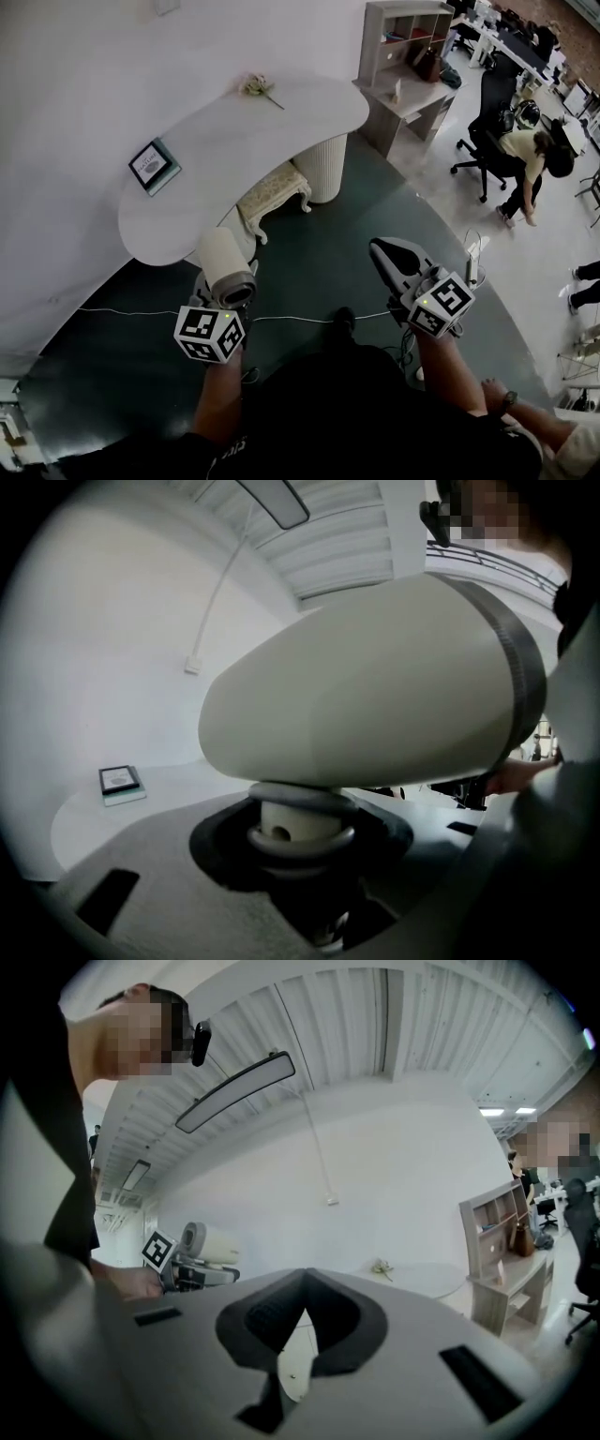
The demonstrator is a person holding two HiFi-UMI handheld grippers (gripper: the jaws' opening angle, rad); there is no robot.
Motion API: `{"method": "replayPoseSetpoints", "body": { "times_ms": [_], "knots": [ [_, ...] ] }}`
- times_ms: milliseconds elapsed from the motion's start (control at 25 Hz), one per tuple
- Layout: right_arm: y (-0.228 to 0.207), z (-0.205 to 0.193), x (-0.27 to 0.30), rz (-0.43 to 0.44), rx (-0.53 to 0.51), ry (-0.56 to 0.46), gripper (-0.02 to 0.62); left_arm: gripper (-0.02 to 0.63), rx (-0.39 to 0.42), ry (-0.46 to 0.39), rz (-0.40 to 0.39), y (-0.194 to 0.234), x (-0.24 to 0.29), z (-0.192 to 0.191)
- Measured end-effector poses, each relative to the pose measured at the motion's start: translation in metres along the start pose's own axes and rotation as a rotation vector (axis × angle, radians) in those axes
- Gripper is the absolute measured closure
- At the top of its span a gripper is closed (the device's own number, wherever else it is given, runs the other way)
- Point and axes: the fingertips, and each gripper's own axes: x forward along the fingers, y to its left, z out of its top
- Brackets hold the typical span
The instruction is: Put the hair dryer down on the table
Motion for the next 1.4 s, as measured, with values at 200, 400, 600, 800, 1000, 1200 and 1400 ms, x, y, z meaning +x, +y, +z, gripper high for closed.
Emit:
{"method": "replayPoseSetpoints", "body": {
  "times_ms": [200,400,600,800,1000,1200,1400],
  "knots": [
    [-0.075,0.009,0.012,0.028,0.026,0.009,0.589,0.405,-0.002,0.021,-0.007,-0.018,0.079,0.026],
    [-0.126,0.016,0.010,0.043,0.031,0.002,0.589,0.405,0.011,0.037,-0.030,-0.042,0.136,0.042],
    [-0.161,0.018,0.006,0.032,0.055,-0.013,0.589,0.405,0.020,0.047,-0.039,-0.053,0.174,0.049],
    [-0.180,0.016,0.010,0.025,0.071,-0.002,0.589,0.405,0.041,0.043,-0.064,-0.055,0.206,0.057],
    [-0.189,0.020,0.031,0.043,0.057,0.025,0.589,0.405,0.074,0.026,-0.072,-0.036,0.232,0.074],
    [-0.219,0.030,0.088,0.070,0.016,0.066,0.588,0.405,0.057,-0.004,-0.060,0.010,0.281,0.087],
    [-0.261,0.060,0.167,0.067,-0.007,0.080,0.588,0.405,0.016,-0.019,-0.069,0.072,0.341,0.110]
  ]
}}
